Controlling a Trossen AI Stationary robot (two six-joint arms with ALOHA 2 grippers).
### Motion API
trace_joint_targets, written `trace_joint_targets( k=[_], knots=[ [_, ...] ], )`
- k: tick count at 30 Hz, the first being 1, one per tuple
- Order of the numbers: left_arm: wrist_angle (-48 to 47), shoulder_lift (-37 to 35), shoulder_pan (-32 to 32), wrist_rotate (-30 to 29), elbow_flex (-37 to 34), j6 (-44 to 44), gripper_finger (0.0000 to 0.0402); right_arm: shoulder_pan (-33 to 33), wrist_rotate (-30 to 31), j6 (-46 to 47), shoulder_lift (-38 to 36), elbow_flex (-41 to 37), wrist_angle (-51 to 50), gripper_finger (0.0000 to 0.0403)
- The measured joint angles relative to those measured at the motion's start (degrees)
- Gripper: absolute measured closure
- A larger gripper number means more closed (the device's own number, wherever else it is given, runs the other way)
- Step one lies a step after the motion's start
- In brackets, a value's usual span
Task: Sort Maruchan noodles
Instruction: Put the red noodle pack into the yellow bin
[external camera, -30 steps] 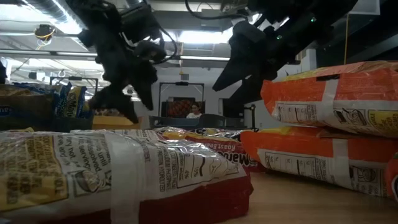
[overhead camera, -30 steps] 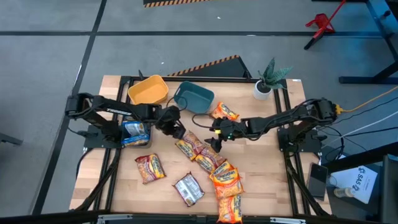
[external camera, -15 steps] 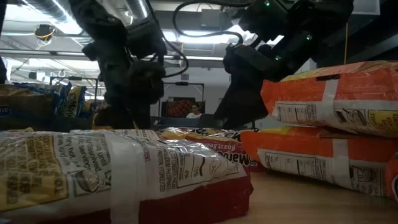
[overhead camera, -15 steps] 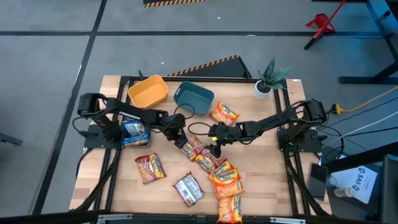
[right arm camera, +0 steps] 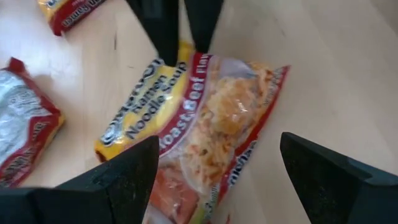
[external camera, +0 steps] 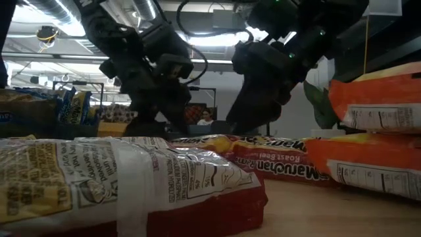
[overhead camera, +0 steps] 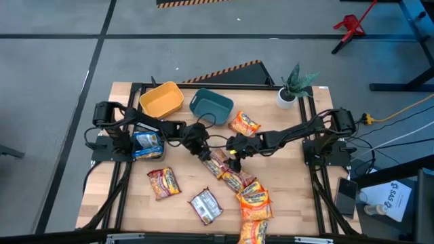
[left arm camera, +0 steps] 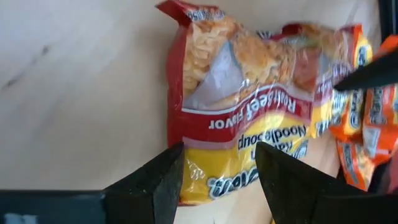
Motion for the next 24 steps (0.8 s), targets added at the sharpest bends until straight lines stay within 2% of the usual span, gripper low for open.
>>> trace_joint_targets(
  k=[3,10,18,24],
  knots=[
    [2.7,0.0,0.0,-1.0,0.0,-1.6,0.0209,0.3,-1.2,0.8,-1.7,0.1,-0.3,0.0082],
    [4.2,2.6,-0.3,-2.3,0.1,-1.9,0.0209,2.7,2.1,2.6,-2.9,0.1,-8.6,0.0082],
    [4.1,3.6,1.8,0.9,0.1,-1.4,0.0209,5.9,9.2,-1.3,-2.5,0.1,-6.9,0.0082],
    [4.1,3.9,0.7,0.6,0.1,-0.4,0.0209,5.7,8.7,-0.7,0.0,0.0,-8.5,0.0082]
  ],
)
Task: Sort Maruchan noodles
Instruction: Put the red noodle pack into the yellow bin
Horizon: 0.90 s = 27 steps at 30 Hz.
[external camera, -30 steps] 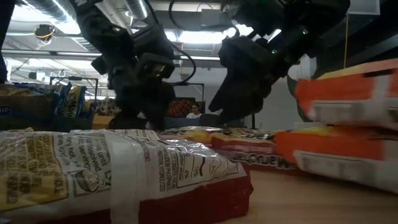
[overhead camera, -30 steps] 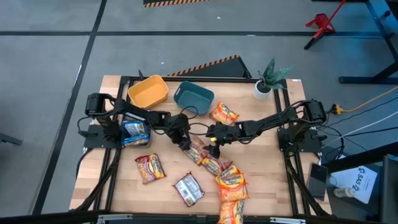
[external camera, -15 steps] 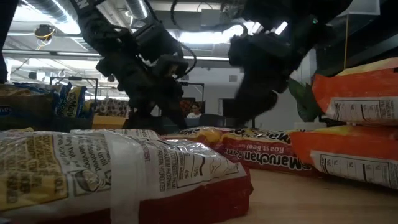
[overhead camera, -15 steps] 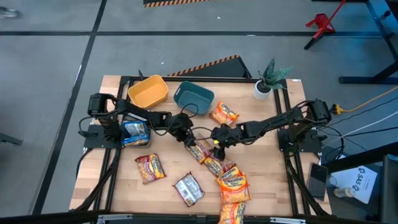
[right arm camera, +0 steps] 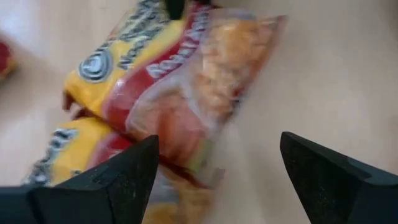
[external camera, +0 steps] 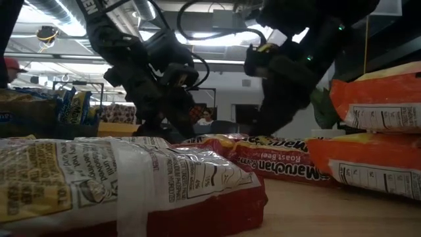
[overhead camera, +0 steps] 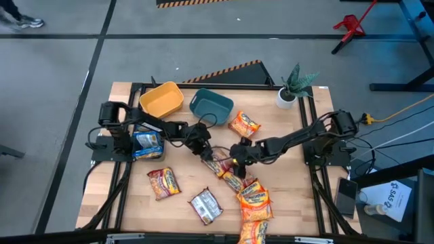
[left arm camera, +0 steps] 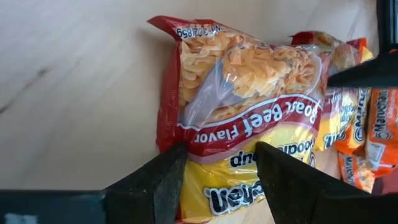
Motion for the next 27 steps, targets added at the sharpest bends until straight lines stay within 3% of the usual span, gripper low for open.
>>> trace_joint_targets(
  k=[16,20,27],
  knots=[
    [0.8,1.2,0.4,-2.5,0.0,-1.9,0.0209,-4.1,-10.1,1.0,2.1,0.1,3.2,0.0089],
    [0.8,1.2,0.5,-2.8,0.0,-1.9,0.0209,-4.2,-10.8,0.9,3.2,0.1,3.7,0.0132],
    [1.2,1.2,0.7,-2.1,0.0,-1.9,0.0209,-4.2,-11.1,1.3,3.5,0.3,3.6,0.0248]
  ],
)
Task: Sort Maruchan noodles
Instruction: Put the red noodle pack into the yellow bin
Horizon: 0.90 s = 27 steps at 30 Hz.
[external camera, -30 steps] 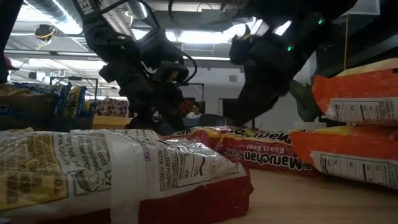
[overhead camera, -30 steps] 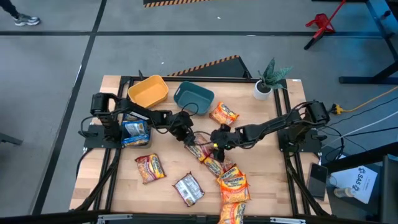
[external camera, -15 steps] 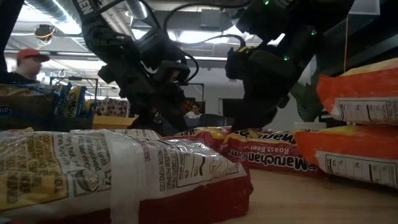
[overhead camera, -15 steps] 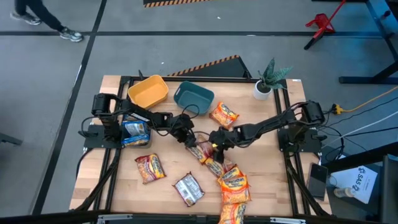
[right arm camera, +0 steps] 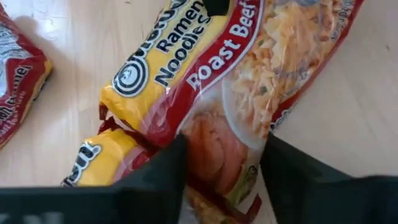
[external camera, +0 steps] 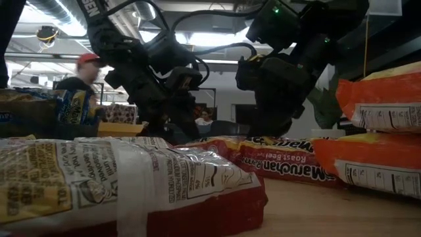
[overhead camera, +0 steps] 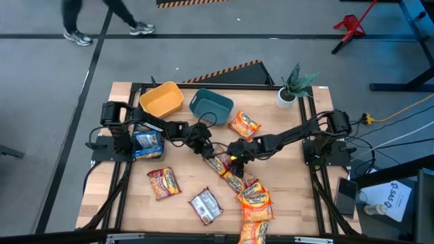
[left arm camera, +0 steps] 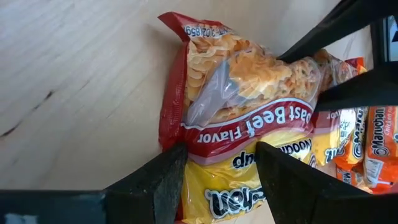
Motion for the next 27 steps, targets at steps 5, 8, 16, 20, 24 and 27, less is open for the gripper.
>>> trace_joint_targets(
  k=[5,8,16,20,24,27],
  knots=[
    [-0.2,0.2,1.8,5.9,0.7,-2.7,0.0209,0.0,1.7,-0.2,-1.3,0.0,-0.8,0.0311],
    [-0.6,0.2,2.7,9.9,1.5,-3.2,0.0209,0.0,1.9,-0.2,-2.0,0.1,-1.3,0.0334],
    [-0.6,-2.7,4.2,14.7,2.5,-6.0,0.0209,0.0,1.8,-1.9,-2.3,3.7,-5.9,0.0398],
    [-0.1,-5.6,4.8,14.7,2.6,-6.5,0.0209,0.0,4.8,-4.0,-2.3,6.5,-9.1,0.0401],
    [-0.2,-7.6,5.7,13.4,2.7,-6.9,0.0209,-0.6,6.2,-7.3,-2.3,9.7,-12.0,0.0402],
    [0.2,-8.5,6.6,12.3,2.8,-7.1,0.0209,-1.8,6.2,-8.4,-2.3,11.1,-11.6,0.0402]
  ],
)
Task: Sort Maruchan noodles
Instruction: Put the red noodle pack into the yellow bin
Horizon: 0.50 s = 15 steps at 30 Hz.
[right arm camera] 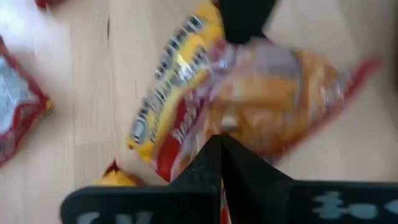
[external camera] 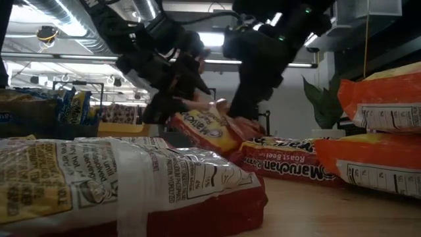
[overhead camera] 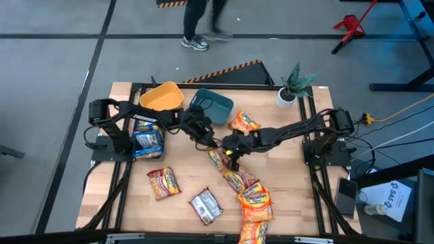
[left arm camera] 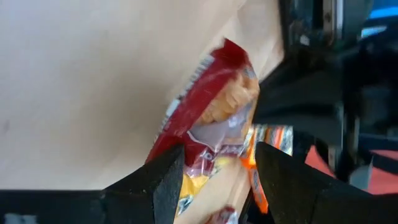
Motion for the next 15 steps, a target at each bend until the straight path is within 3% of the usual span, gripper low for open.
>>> trace_joint_targets(
  k=[15],
  knots=[
    [0.6,0.1,-0.9,-1.6,0.1,3.3,0.0209,-2.0,1.1,-2.4,-0.9,1.3,0.3,0.0403]
  ],
)
